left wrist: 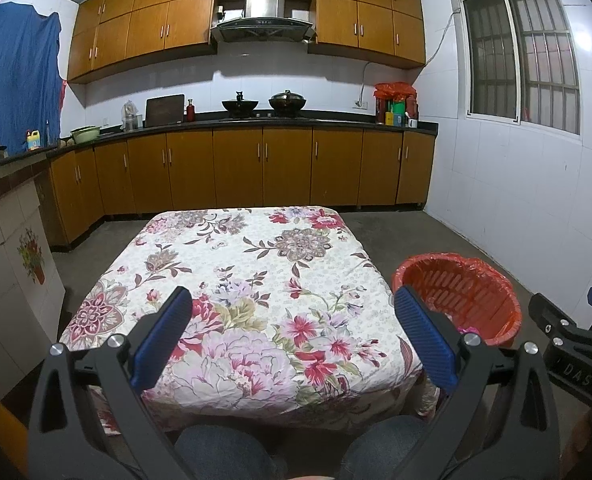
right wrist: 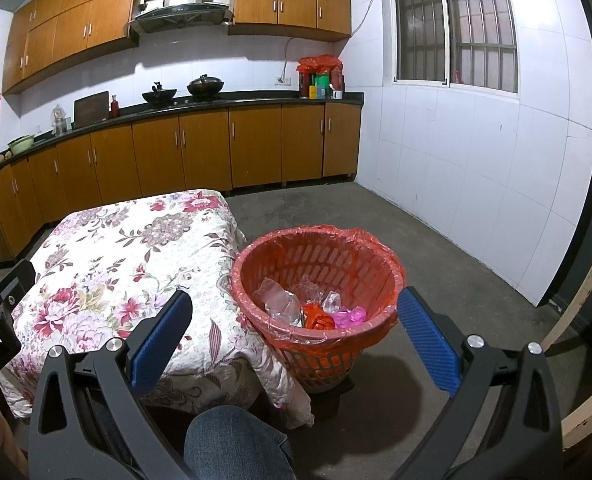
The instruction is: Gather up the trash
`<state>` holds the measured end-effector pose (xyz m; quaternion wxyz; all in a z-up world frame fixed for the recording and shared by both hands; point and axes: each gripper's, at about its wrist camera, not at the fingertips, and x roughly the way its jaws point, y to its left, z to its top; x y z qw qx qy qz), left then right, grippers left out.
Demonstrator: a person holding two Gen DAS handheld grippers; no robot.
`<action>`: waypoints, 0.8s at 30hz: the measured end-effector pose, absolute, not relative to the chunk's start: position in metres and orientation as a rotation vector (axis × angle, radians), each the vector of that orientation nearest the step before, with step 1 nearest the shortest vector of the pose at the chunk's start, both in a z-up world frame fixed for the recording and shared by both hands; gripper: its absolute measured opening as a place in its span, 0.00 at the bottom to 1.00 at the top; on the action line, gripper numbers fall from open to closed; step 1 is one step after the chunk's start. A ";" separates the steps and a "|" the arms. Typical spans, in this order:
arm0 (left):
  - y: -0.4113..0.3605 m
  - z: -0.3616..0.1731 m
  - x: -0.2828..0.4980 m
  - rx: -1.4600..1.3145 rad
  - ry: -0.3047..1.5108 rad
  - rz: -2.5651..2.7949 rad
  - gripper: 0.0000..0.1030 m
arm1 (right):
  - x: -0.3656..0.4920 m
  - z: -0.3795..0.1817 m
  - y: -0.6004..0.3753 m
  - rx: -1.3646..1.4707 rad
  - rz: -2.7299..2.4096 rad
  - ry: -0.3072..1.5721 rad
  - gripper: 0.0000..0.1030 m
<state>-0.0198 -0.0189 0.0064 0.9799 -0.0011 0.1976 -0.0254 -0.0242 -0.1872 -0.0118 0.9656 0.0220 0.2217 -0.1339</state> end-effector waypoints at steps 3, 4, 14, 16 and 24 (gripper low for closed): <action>-0.019 0.006 -0.020 -0.001 0.398 -0.051 0.96 | -0.024 -0.012 -0.187 0.043 -0.271 0.447 0.98; -0.019 0.006 -0.020 -0.002 0.398 -0.051 0.96 | -0.024 -0.012 -0.187 0.043 -0.271 0.447 0.98; -0.019 0.007 -0.020 -0.002 0.398 -0.051 0.96 | -0.024 -0.011 -0.187 0.045 -0.272 0.448 0.98; -0.019 0.007 -0.020 -0.002 0.398 -0.051 0.96 | -0.024 -0.011 -0.188 0.045 -0.271 0.448 0.98; -0.020 0.006 -0.020 -0.003 0.401 -0.052 0.96 | -0.024 -0.011 -0.189 0.045 -0.270 0.449 0.98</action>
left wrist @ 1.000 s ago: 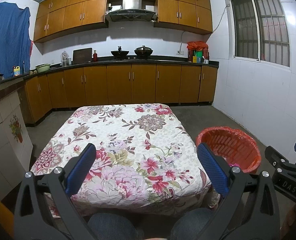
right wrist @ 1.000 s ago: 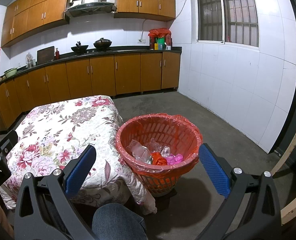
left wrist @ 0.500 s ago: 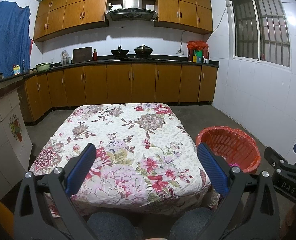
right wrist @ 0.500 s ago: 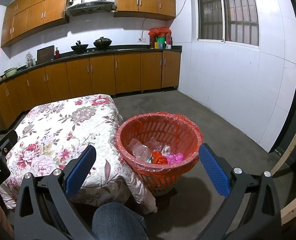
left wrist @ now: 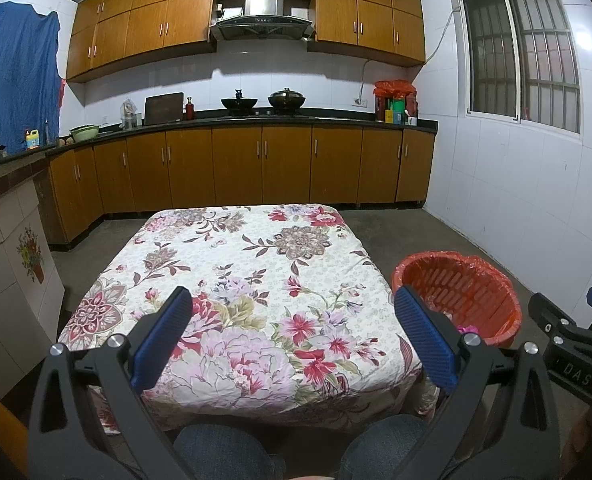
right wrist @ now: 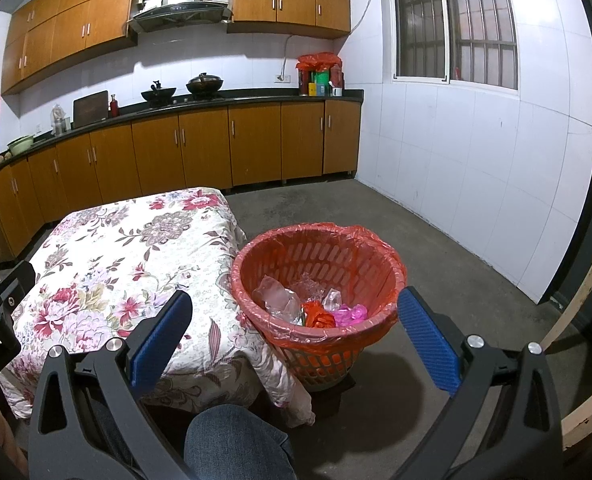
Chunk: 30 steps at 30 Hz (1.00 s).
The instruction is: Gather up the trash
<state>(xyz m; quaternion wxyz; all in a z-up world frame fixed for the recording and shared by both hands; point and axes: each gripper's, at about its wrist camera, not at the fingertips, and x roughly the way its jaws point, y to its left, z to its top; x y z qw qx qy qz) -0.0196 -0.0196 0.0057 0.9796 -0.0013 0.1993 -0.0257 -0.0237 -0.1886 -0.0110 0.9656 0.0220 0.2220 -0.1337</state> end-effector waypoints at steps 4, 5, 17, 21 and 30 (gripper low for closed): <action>-0.020 0.005 -0.020 -0.002 0.403 -0.052 0.96 | -0.024 -0.011 -0.189 0.045 -0.270 0.450 0.98; -0.020 0.005 -0.020 -0.003 0.403 -0.052 0.96 | -0.024 -0.011 -0.189 0.045 -0.270 0.450 0.98; -0.022 0.004 -0.021 -0.002 0.405 -0.052 0.96 | -0.023 -0.010 -0.189 0.046 -0.270 0.450 0.98; -0.023 0.002 -0.021 -0.002 0.406 -0.052 0.96 | -0.023 -0.010 -0.190 0.046 -0.269 0.451 0.98; -0.023 0.003 -0.021 -0.002 0.407 -0.051 0.96 | -0.023 -0.010 -0.190 0.046 -0.269 0.452 0.98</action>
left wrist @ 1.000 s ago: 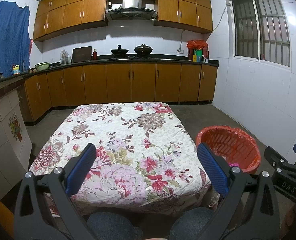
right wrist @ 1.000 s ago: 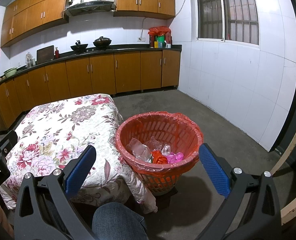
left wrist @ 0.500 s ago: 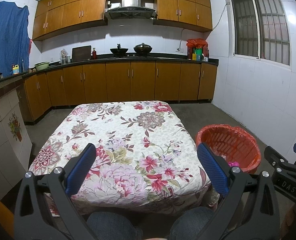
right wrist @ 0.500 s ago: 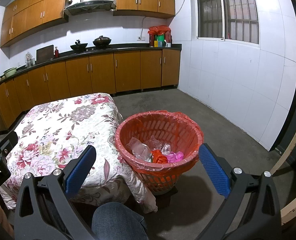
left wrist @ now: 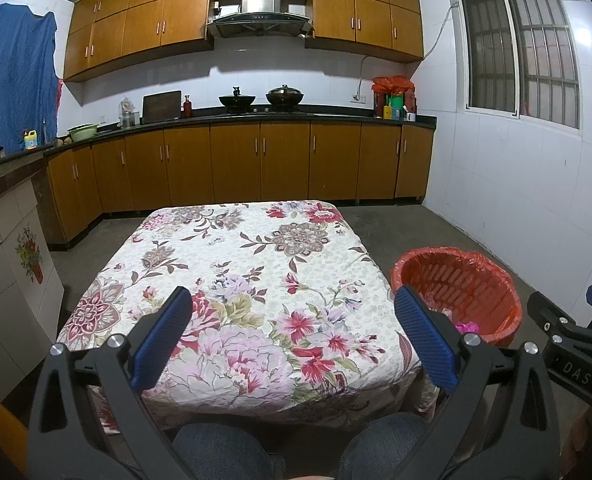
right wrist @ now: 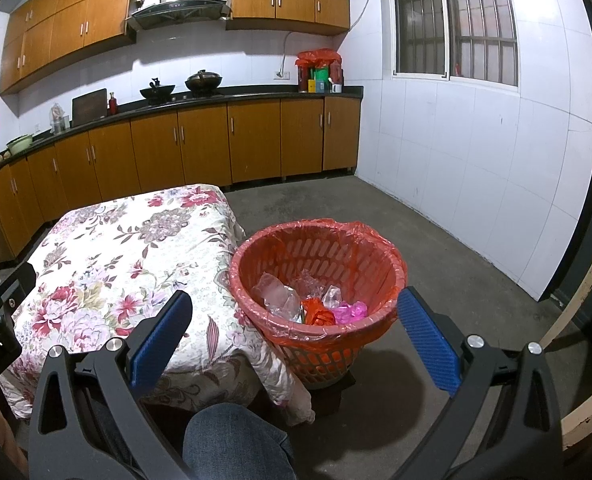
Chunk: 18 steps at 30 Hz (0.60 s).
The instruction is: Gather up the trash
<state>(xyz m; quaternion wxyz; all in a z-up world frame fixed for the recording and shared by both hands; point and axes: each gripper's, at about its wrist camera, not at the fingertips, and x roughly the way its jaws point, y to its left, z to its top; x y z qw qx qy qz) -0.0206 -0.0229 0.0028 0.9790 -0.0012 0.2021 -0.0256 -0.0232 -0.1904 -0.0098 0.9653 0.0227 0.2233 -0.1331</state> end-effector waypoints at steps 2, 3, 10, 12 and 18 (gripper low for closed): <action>-0.023 0.003 -0.020 -0.002 0.407 -0.052 0.96 | -0.023 -0.010 -0.190 0.046 -0.269 0.452 0.98; -0.023 0.003 -0.021 -0.002 0.407 -0.052 0.96 | -0.023 -0.010 -0.191 0.047 -0.269 0.452 0.98; -0.023 0.004 -0.020 -0.002 0.408 -0.051 0.96 | -0.023 -0.009 -0.191 0.047 -0.269 0.453 0.98; -0.023 0.002 -0.021 -0.002 0.410 -0.050 0.96 | -0.023 -0.009 -0.191 0.047 -0.268 0.453 0.98; -0.025 -0.004 -0.022 -0.001 0.417 -0.044 0.96 | -0.023 -0.009 -0.191 0.047 -0.269 0.455 0.98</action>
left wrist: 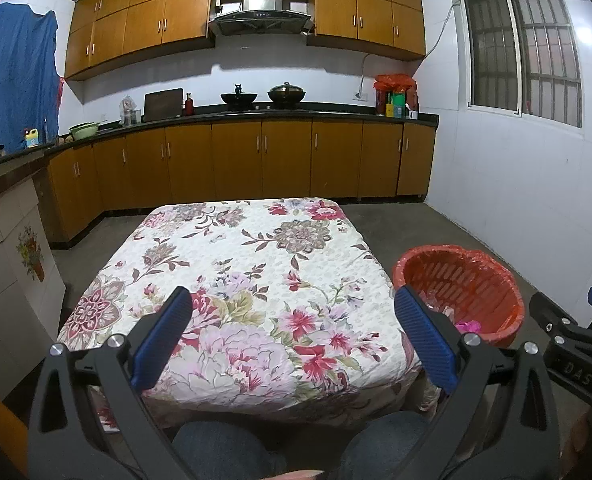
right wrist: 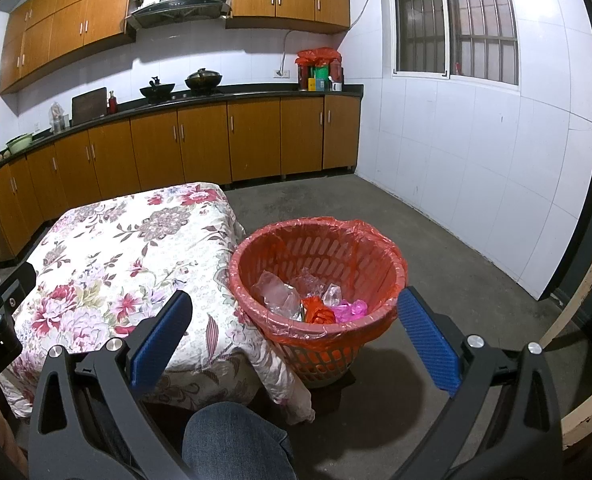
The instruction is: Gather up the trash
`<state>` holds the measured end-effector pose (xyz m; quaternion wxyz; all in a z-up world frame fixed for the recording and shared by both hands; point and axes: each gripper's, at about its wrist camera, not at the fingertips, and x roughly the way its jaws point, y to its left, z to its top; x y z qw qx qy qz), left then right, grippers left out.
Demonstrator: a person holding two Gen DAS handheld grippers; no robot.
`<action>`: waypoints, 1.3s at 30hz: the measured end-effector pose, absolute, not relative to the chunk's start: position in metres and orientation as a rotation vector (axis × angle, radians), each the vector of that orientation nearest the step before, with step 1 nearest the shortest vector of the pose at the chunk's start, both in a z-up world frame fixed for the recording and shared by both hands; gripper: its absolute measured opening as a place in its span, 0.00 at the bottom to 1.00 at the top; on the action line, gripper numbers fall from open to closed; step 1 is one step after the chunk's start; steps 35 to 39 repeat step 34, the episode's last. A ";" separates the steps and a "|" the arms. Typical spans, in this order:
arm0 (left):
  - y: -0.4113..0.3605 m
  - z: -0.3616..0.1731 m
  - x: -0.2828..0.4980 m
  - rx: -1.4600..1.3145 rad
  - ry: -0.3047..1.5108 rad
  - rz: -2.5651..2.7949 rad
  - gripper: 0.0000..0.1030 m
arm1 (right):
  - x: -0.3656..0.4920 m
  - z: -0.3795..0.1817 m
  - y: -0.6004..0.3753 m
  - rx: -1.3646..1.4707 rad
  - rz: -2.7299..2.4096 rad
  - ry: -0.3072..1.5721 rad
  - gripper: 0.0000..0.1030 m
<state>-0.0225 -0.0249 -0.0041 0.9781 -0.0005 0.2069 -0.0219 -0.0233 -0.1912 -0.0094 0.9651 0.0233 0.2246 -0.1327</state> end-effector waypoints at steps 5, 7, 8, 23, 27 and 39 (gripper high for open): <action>-0.022 -0.002 -0.021 -0.003 0.421 -0.038 0.96 | -0.024 -0.010 -0.191 0.047 -0.268 0.456 0.98; -0.021 -0.002 -0.022 -0.003 0.422 -0.038 0.96 | -0.026 -0.010 -0.189 0.047 -0.267 0.457 0.98; -0.021 -0.002 -0.022 -0.003 0.422 -0.038 0.96 | -0.027 -0.010 -0.189 0.047 -0.268 0.457 0.98; -0.022 0.000 -0.022 0.001 0.416 -0.036 0.96 | -0.026 -0.009 -0.189 0.048 -0.267 0.460 0.98; -0.022 0.001 -0.023 0.004 0.415 -0.036 0.96 | -0.027 -0.009 -0.190 0.048 -0.267 0.460 0.98; -0.022 0.002 -0.023 0.001 0.420 -0.037 0.96 | -0.028 -0.008 -0.189 0.049 -0.266 0.461 0.98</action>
